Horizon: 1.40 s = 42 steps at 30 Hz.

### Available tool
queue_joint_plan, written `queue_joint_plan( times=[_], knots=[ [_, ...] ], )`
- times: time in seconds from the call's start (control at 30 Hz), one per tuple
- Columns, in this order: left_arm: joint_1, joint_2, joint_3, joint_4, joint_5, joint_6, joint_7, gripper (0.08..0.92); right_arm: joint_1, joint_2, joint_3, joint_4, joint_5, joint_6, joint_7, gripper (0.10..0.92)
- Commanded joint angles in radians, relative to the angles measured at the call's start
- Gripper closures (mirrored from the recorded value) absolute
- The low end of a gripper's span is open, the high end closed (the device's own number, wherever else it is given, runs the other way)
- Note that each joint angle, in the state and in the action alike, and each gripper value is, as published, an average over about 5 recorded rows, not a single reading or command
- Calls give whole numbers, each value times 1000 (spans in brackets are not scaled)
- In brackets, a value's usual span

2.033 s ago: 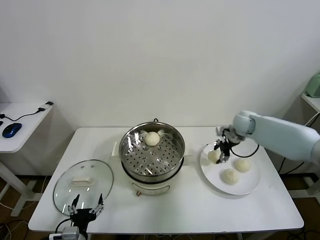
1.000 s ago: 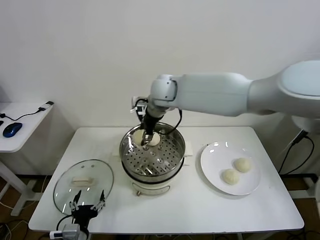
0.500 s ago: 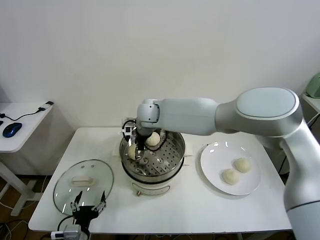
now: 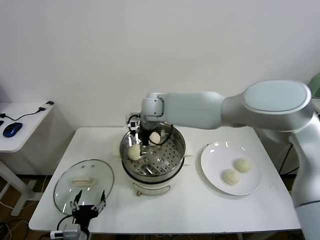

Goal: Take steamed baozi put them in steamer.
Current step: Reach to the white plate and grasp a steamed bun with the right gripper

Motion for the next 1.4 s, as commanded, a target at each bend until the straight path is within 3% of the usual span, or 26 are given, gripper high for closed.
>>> queue_joint_plan(
  times=[0.03,0.27,0.53,0.87,1.4],
  knots=[
    [0,-1,2,-1,0,0,-1,177,264,-424,-156,217,-54,167,-197,202],
    [-1,-1,11,-2,9,1,-1,177,285,-707,-289,317,-265,196,-206,203],
    [15,-3,2,-14,13,-1,-2,177,-7,-824,-159,273,-475,174,-154,203],
    [21,-11,-4,-14,14,1,-2,177,-340,-807,107,129,-562,142,-130,203],
    [-5,-10,-3,11,13,9,1,177,-535,-712,294,6,-556,109,-76,203]
  ],
)
